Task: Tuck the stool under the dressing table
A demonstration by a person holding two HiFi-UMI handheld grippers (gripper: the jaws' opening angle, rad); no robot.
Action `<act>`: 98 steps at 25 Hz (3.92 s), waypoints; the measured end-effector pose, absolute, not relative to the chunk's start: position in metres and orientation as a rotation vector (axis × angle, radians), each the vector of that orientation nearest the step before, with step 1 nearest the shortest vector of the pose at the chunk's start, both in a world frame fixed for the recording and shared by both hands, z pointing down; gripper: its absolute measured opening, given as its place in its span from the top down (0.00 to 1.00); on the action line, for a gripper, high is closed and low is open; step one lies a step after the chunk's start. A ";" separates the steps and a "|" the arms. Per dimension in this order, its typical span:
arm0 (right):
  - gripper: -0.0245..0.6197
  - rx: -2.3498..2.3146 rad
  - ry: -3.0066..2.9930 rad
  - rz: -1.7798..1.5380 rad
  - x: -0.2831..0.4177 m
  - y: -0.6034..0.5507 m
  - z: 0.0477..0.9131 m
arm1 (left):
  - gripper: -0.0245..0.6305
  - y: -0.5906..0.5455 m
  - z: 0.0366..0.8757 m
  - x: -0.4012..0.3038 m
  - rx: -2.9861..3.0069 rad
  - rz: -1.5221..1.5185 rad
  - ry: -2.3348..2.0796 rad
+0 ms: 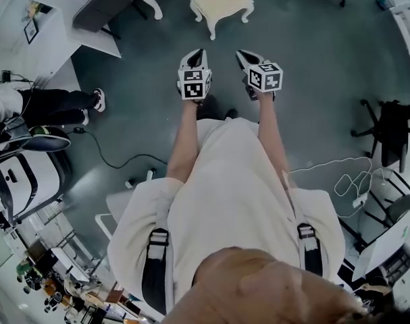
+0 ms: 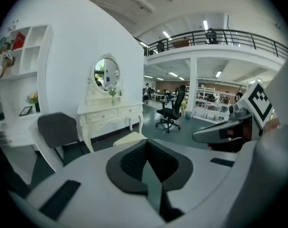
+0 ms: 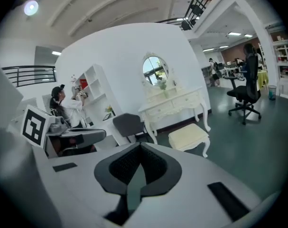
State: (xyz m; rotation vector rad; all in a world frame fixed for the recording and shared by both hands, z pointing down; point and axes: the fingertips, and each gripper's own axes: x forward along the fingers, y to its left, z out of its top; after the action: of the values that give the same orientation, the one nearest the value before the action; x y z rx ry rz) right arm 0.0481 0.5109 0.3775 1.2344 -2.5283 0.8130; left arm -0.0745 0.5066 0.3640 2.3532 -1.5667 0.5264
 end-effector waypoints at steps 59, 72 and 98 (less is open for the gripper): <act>0.90 1.387 -2.558 1.010 0.101 0.038 0.425 | 0.94 0.028 0.446 -0.078 2.143 0.438 -1.429; 0.90 1.101 -2.549 1.114 0.148 -0.069 0.489 | 0.94 -0.037 0.504 -0.020 1.919 0.450 -1.543; 0.89 0.573 -2.238 0.863 0.185 -0.111 0.786 | 0.94 -0.016 0.790 -0.015 1.558 0.400 -1.569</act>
State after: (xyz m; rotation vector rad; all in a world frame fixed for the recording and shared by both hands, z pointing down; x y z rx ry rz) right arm 0.1849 -0.1114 0.7856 0.5726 -2.2375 0.8634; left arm -0.0153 -0.0163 0.7898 1.5578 -1.5693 0.3999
